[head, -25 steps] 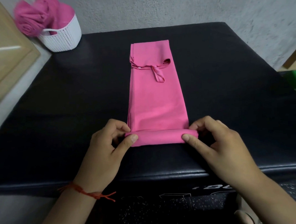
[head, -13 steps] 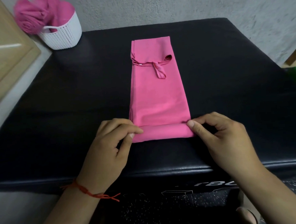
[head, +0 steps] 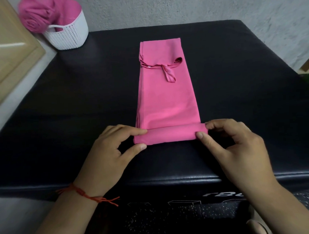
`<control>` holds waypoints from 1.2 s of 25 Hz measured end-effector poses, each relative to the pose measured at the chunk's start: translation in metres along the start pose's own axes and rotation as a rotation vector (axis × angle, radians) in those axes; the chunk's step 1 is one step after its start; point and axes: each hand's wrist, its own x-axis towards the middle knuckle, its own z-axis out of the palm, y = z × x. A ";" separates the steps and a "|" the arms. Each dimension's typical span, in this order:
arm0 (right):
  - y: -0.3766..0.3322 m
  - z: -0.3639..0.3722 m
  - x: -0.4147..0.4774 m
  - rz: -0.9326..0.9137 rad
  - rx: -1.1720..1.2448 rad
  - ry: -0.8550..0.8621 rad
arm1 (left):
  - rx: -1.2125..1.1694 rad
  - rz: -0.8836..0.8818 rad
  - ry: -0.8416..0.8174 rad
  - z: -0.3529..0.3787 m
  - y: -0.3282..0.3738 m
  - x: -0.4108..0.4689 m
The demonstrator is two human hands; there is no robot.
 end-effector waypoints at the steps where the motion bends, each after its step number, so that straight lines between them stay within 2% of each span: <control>1: 0.001 0.001 0.001 -0.005 -0.016 -0.023 | -0.001 -0.014 -0.003 0.000 0.000 0.000; 7: 0.004 0.000 0.007 0.007 -0.061 -0.152 | 0.000 -0.091 0.021 0.004 -0.001 0.002; 9: 0.003 -0.001 0.008 0.025 -0.022 -0.157 | -0.016 -0.097 0.039 0.005 0.001 0.003; 12: -0.001 -0.002 0.007 0.052 0.026 -0.150 | -0.167 -0.117 0.029 0.004 0.007 0.003; 15: -0.003 0.000 0.006 0.051 -0.023 -0.145 | -0.203 -0.088 0.010 0.004 0.010 0.002; 21: -0.005 0.009 0.009 0.011 -0.170 -0.162 | -0.175 -0.091 0.037 0.007 0.011 0.006; 26: -0.010 0.007 0.013 0.041 -0.220 -0.250 | -0.095 -0.072 0.030 0.006 0.007 0.008; 30: -0.012 0.010 0.015 0.039 -0.295 -0.280 | 0.032 0.047 0.127 0.007 0.009 0.003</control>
